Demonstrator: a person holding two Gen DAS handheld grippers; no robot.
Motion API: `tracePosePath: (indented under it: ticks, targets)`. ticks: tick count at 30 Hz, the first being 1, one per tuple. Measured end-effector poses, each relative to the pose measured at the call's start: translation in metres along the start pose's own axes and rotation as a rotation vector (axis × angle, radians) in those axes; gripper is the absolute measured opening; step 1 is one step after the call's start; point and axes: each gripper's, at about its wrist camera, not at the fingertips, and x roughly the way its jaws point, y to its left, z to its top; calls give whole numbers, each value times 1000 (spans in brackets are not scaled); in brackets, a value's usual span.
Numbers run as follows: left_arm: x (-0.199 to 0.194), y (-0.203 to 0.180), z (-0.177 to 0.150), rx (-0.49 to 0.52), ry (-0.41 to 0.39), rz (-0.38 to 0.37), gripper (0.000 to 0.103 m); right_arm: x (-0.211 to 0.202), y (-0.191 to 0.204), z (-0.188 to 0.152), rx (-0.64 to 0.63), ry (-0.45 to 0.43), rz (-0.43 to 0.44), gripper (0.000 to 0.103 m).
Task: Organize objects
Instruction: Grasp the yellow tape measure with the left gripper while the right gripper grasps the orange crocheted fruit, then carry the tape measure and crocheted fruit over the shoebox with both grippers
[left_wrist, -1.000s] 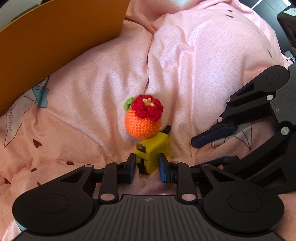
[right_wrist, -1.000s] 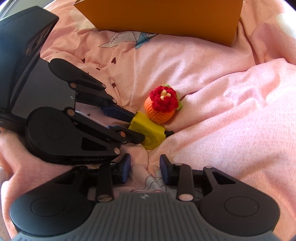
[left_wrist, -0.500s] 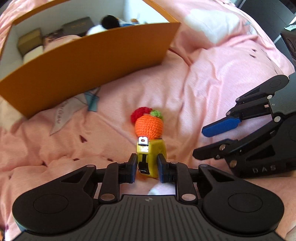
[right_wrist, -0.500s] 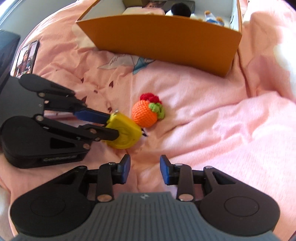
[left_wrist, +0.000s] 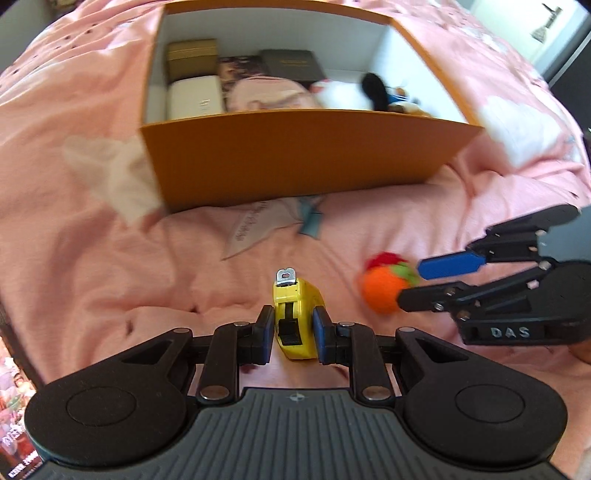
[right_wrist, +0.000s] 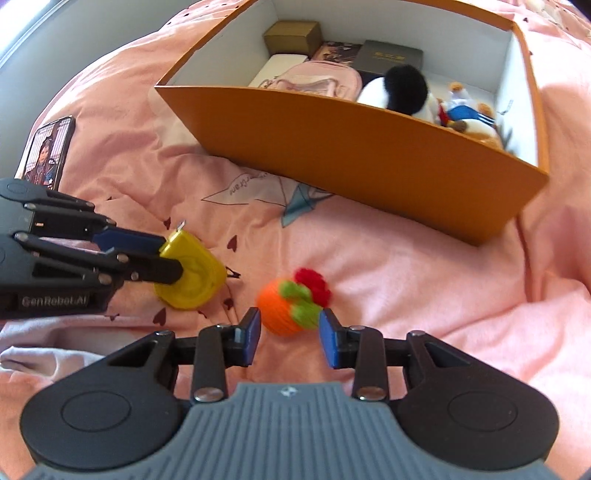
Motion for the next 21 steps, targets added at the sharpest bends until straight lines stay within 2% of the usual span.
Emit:
tracePosePath:
  ticks: [7, 15, 18, 21]
  targets:
    - [27, 9, -3, -66, 48, -29, 25, 12, 18, 5, -25, 31, -73, 41]
    - [39, 15, -5, -110, 52, -39, 29, 23, 8, 4, 30, 75, -66, 52]
    - [48, 15, -4, -119, 68, -31, 36, 27, 7, 4, 35, 88, -53, 53]
    - [56, 15, -3, -129, 80, -35, 38, 30, 7, 3, 36, 94, -47, 53]
